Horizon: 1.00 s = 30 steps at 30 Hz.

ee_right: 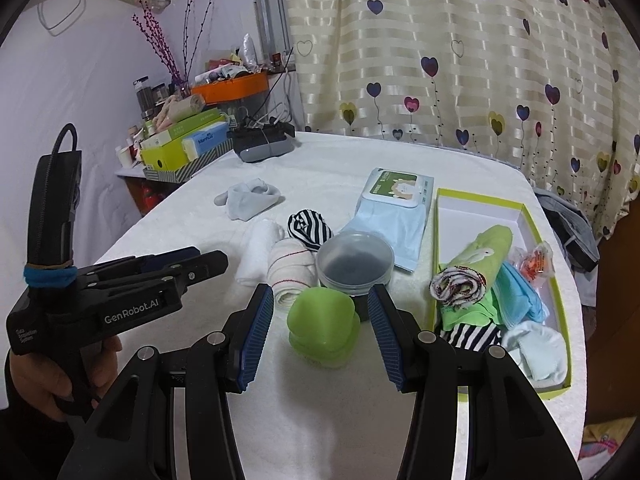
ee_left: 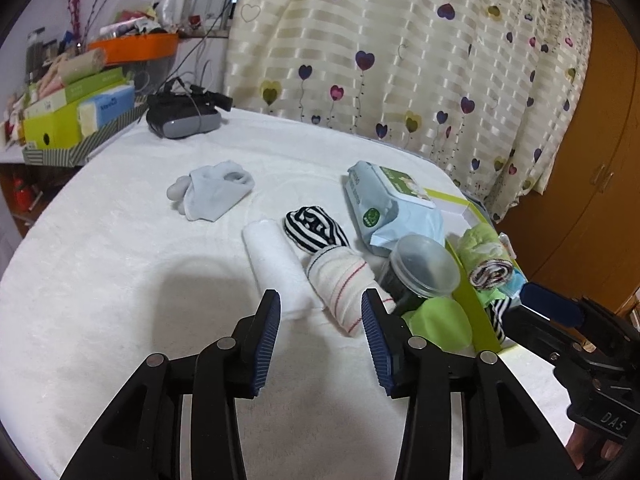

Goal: Organize soft objects
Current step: 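Grasp the white red-striped rolled sock with the left tool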

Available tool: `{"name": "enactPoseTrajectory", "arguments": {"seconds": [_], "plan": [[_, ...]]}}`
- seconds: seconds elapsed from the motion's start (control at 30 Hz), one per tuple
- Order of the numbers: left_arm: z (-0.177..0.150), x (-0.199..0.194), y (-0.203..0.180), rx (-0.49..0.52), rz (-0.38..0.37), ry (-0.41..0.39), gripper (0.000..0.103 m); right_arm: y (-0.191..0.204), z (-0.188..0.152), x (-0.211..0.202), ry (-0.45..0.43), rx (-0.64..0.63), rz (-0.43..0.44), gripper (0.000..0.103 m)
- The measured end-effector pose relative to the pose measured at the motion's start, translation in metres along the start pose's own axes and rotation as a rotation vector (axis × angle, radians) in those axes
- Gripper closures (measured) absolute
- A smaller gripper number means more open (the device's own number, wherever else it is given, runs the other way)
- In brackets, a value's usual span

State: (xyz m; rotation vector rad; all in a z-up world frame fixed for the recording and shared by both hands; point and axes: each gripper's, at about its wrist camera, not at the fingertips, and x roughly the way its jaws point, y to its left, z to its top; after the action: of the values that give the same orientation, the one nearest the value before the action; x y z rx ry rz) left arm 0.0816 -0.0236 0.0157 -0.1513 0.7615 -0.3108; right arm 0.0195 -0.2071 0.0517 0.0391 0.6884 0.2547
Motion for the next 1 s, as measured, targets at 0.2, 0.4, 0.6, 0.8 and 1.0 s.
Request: {"name": "enactPoseTrajectory", "arguments": {"seconds": [0.2,0.4,0.6,0.8,1.0], "plan": [[0.009,0.021,0.013,-0.042,0.046,0.011,0.062,-0.003,0.002,0.004,0.003,0.001,0.003,0.053],[0.016,0.056,0.020,-0.063,0.070,0.061,0.062,-0.004,0.007,0.012,0.007,-0.003,0.014,0.053],[0.014,0.078,0.020,-0.063,0.096,0.117,0.062,-0.006,0.011,0.016,0.006,-0.006,0.020,0.053],[0.013,0.049,0.016,-0.096,0.053,0.066,0.061,-0.009,0.013,0.021,0.005,0.000,0.018,0.053],[0.008,0.054,-0.013,-0.068,-0.050,0.116,0.061,-0.012,0.011,0.022,0.006,0.006,0.032,0.053]]}}
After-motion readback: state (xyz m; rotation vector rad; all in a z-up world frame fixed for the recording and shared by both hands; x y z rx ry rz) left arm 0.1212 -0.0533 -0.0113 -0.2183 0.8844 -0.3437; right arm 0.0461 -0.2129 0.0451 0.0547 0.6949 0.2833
